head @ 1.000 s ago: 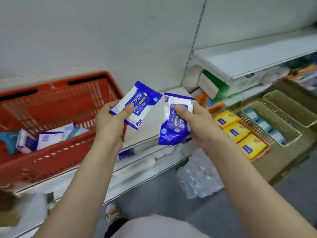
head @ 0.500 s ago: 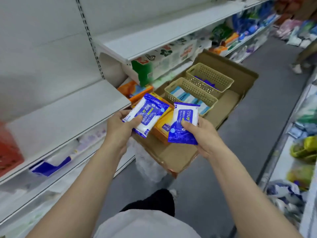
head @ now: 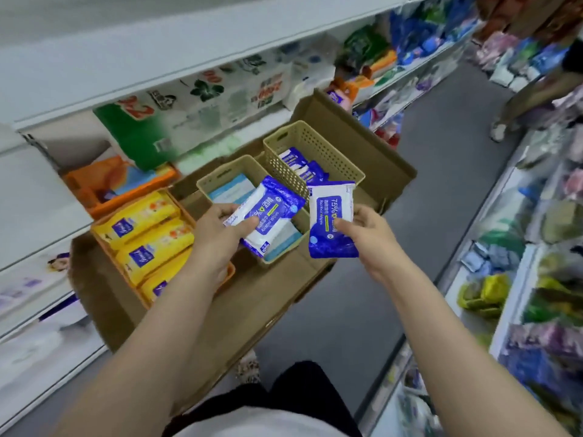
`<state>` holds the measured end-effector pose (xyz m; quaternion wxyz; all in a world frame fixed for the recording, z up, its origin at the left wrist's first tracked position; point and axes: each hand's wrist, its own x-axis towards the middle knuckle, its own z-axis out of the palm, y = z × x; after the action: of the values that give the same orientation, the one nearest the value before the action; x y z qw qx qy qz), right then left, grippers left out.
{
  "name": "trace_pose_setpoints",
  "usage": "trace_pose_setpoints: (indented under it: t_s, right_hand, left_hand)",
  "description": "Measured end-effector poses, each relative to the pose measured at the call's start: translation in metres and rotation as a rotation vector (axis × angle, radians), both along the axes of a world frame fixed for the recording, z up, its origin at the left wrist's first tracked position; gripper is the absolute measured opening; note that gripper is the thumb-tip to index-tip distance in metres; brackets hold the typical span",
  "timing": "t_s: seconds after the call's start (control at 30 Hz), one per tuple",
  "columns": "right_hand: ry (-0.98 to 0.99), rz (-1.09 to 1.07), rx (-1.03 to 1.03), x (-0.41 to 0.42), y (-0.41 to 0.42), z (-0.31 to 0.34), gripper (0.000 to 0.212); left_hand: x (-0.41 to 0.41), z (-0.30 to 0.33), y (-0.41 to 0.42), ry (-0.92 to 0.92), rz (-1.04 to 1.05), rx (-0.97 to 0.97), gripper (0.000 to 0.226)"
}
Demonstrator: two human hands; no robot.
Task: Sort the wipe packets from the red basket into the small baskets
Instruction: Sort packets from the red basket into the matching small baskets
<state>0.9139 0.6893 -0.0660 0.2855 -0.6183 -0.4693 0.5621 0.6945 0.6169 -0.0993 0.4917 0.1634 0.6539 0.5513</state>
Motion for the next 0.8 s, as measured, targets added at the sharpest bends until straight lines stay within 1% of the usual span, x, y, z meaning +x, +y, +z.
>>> trace_pose_setpoints:
  t_s: [0.07,0.17,0.27,0.37,0.47,0.53,0.63,0.7,0.8]
  right_hand:
    - [-0.011,0.037,0.007,0.008,0.035,-0.007,0.023]
    - [-0.032,0.125,-0.003,0.004,0.088,-0.019,0.018]
    - [-0.047,0.246,0.010,-0.009,0.146,-0.033,0.017]
    - [-0.111,0.320,0.025,-0.019,0.215,-0.046,0.021]
    - [-0.202,0.435,0.049,-0.021,0.295,-0.064,0.019]
    - [-0.299,0.566,0.110,-0.024,0.343,-0.076,0.018]
    - [-0.461,0.824,0.240,-0.032,0.394,-0.092,0.022]
    - [-0.518,0.989,0.271,-0.044,0.411,-0.101,0.025]
    - [-0.579,1.193,0.345,-0.069,0.424,-0.119,0.030]
  left_hand:
    - [0.001,-0.006,0.018,0.023,0.027,-0.034,0.038]
    - [-0.004,-0.013,0.041,0.035,0.094,-0.056,0.038]
    - [-0.004,-0.021,0.067,0.039,0.178,-0.057,0.033]
    - [0.005,-0.027,0.101,0.043,0.280,-0.075,0.025]
    - [0.020,-0.033,0.147,0.022,0.388,-0.096,0.023]
    - [0.034,-0.038,0.178,-0.014,0.456,-0.129,0.026]
    - [0.055,-0.045,0.218,-0.036,0.528,-0.192,0.034]
    - [0.065,-0.051,0.234,-0.037,0.589,-0.229,0.036]
    - [0.070,-0.056,0.243,-0.054,0.743,-0.281,0.040]
